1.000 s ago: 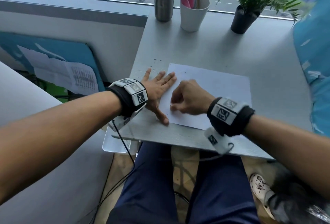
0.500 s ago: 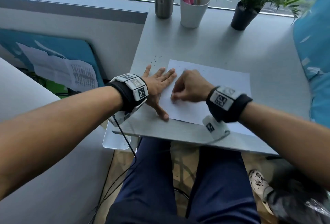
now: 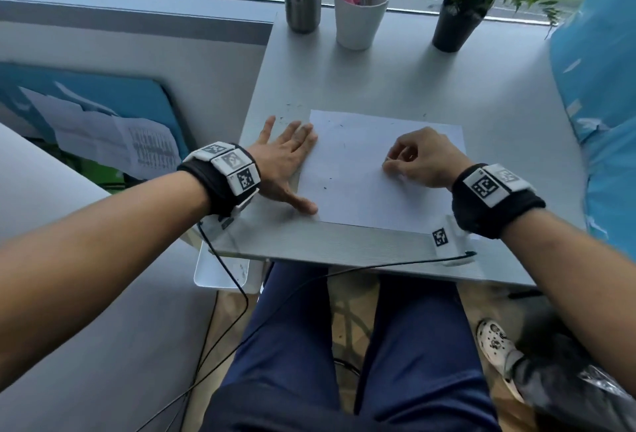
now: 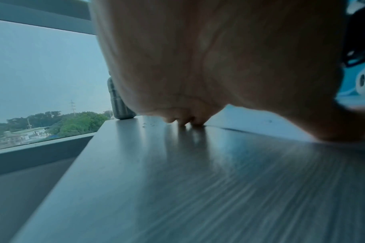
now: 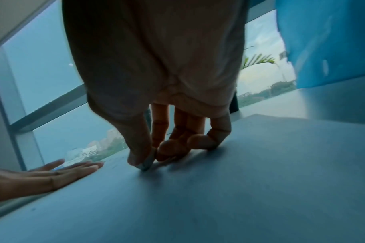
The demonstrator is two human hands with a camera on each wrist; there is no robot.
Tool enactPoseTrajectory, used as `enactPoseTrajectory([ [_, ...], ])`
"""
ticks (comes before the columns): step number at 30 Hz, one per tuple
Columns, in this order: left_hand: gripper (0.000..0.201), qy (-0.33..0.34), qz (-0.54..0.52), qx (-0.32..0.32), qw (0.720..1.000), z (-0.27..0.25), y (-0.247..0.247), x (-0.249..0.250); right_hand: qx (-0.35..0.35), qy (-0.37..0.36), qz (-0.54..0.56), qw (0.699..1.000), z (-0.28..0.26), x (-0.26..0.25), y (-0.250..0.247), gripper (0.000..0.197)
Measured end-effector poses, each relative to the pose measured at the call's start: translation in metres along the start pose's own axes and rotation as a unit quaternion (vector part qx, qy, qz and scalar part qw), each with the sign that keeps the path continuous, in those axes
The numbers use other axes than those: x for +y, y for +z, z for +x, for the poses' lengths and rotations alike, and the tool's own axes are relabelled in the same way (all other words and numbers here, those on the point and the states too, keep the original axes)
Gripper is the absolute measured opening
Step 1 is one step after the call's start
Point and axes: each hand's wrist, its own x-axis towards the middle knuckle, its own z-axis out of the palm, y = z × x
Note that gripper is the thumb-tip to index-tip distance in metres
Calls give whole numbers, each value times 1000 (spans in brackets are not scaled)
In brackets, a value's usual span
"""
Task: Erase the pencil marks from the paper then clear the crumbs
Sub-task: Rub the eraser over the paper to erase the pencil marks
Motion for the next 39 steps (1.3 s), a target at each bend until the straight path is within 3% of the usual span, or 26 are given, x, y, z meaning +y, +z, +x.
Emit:
enactPoseTrajectory([
  [3,118,-2,36,42,998,-13,-5,11,0,2,22,1000,2,0,1,7],
  [5,102,76,44,76,993,-22,0,32,1,4,23,1000,4,-1,0,8],
  [8,87,207,24,39,977,-35,19,65,3,2,21,1000,7,-2,4,7],
  [10,85,218,-11,12,976,-35,28,67,8,-2,24,1000,6,-2,6,6],
  [13,94,109,-57,5,992,-22,24,39,6,-2,30,1000,3,-1,6,7],
  [16,107,-14,-32,21,999,-8,10,17,5,5,33,999,3,-2,5,7],
  [17,107,-2,-19,33,999,-5,8,20,4,5,33,999,4,-3,4,7],
  [19,103,88,-8,41,995,-3,5,41,6,3,30,1000,4,-3,5,7],
  [21,99,164,-24,9,986,1,5,62,11,-5,19,1000,5,0,5,6],
  [22,96,169,-40,-2,985,6,4,64,13,-7,15,1000,6,0,5,6],
  [25,90,112,-89,17,990,34,-8,41,7,-3,16,1000,6,0,4,6],
  [28,91,12,-111,19,994,54,-18,7,1,1,25,1000,5,0,3,7],
  [31,102,-107,-64,19,992,55,-25,-4,-1,2,27,1000,5,0,3,8],
  [32,105,-109,-47,33,992,53,-27,2,0,3,29,1000,5,1,3,7],
  [34,105,-18,-23,62,998,49,-26,25,3,0,30,1000,5,1,3,7],
  [36,99,105,-18,44,993,48,-20,49,9,-10,22,1000,6,0,2,6],
  [37,95,138,-30,23,990,49,-17,57,12,-12,17,1000,6,0,2,6],
  [39,90,146,-67,11,987,56,-14,55,12,-12,15,1000,6,1,2,6],
])
